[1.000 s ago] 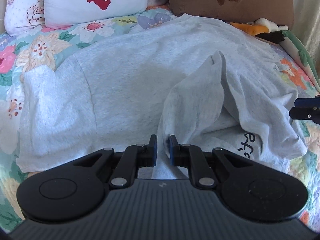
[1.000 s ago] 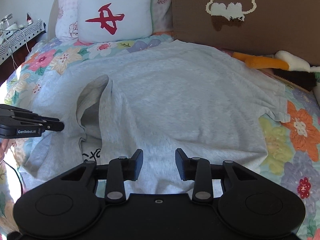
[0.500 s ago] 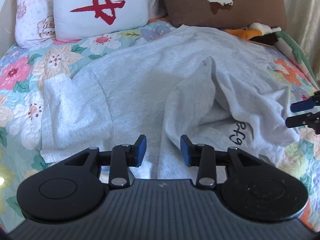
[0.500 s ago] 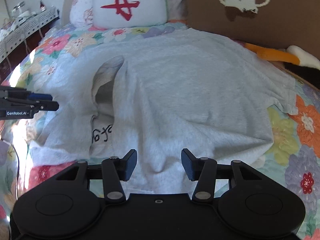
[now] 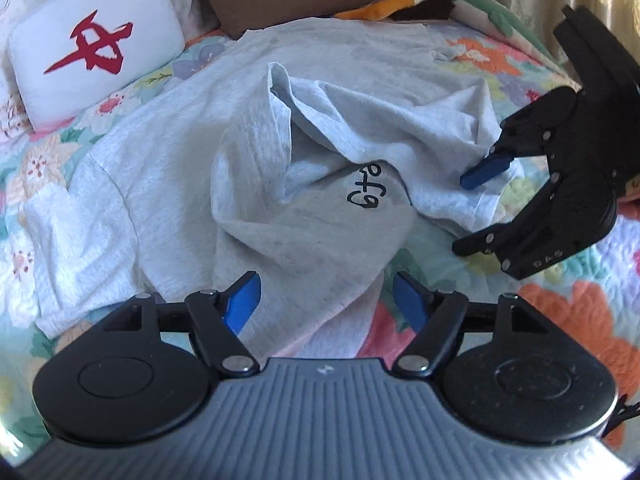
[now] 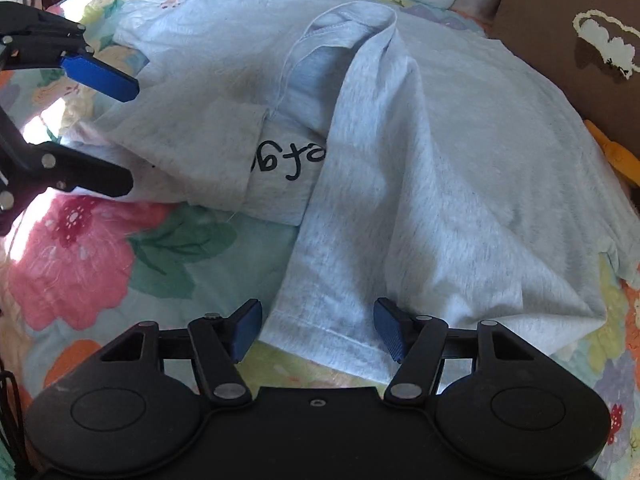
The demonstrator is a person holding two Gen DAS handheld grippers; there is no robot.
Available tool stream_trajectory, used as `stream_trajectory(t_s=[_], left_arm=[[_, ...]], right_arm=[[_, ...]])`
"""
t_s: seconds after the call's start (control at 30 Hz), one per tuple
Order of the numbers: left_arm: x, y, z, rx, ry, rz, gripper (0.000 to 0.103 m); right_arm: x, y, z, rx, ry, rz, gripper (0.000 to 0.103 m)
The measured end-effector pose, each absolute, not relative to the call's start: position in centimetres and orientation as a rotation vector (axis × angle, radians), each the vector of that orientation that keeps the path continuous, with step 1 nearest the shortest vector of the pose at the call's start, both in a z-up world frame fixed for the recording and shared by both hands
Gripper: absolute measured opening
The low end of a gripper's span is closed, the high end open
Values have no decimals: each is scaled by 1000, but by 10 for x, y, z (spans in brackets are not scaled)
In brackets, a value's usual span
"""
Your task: Fold clothes
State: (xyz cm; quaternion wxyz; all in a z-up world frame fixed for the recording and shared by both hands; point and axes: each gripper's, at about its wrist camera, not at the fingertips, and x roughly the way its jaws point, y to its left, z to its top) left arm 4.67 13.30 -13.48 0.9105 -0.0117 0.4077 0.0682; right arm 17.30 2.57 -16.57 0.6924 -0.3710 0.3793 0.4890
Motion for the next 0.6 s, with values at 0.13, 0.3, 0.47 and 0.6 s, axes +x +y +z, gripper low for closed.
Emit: stream_trajectory(t_s=[0.13,0.3,0.47,0.6], left_arm=[[52,130,-139,-15,853,160,14],[47,134,-132,-32,805,218,3],[29,151,-117,-14,762,410,3],[15,174,-109,-69,706,490,2]], right_arm=[[189,17,-151,-706,806,1013,9],[194,11,-129,-655,698,952,9],[211,7,-119,-639,655,885,9],[224,4,-100,-584,621,844,9]])
